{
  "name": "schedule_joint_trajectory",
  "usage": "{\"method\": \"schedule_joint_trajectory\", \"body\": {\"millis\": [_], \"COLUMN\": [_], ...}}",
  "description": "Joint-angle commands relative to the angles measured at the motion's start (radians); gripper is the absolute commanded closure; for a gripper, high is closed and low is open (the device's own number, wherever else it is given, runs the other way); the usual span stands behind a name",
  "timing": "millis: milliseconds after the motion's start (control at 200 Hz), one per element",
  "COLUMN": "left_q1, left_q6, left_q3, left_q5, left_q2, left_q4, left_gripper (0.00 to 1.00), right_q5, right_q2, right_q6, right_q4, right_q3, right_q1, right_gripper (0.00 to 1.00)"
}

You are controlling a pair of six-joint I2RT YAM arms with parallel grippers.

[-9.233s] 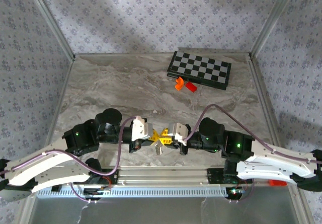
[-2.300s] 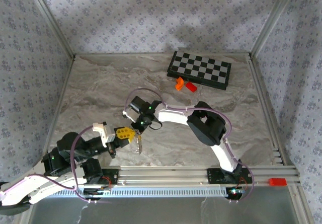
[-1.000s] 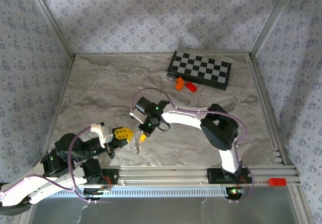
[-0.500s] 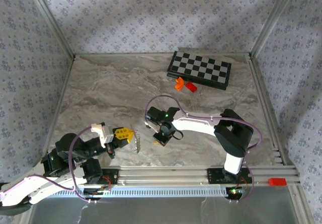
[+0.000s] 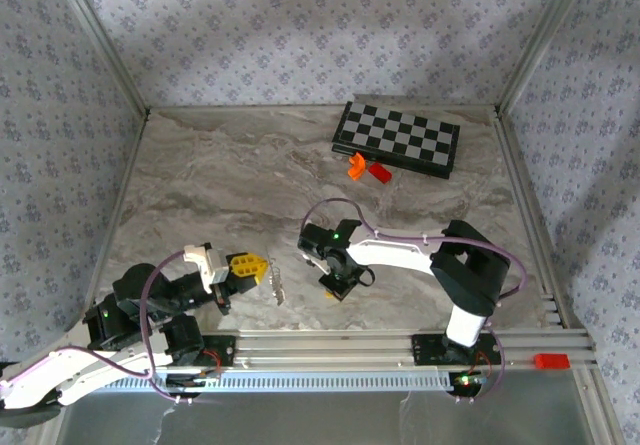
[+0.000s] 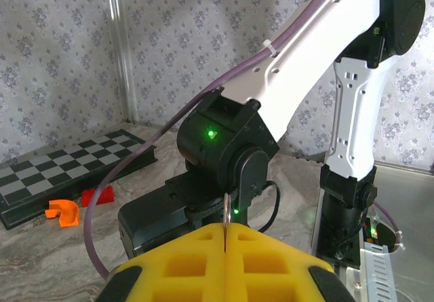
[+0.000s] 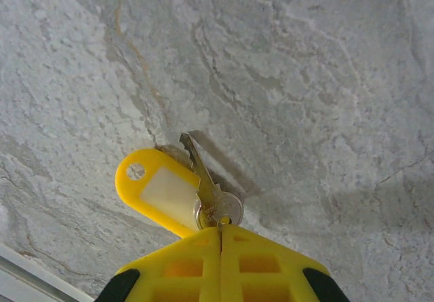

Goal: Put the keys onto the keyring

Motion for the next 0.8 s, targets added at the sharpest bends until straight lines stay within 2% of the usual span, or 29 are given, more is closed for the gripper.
{"method": "schedule_joint_trajectory", "body": {"millis": [0,170,355,795], "left_q1": [-0.004,-0.004,-0.004,-0.004], "left_q6": [-0.009,-0.009,-0.009,-0.007], "left_q3": [0.004,0.007,0.008,0.016], "left_q5": [-0.003,-0.003,0.001,0.004], "left_q2": [0.005,0.006,0.011,0.012], "left_q4": [0.05,0.051,0.05,0.042], "left_gripper": [1.0,1.0,1.0,1.0], "right_q5": [0.018,0.012,-0.004,0.004], "right_q2": [-0.015,-0.015,-0.037,-0.06], "right_q6": [0.026,0.03,0.044,0.052], "right_q4": [-0.034,-0.028,-0.004,0.033], "right_q3": [-0.013,-0.017,-0.031,-0.065], "right_q1": [0.007,0.007,0.002,-0.002], "right_gripper": [1.0,1.0,0.93,0.89]}}
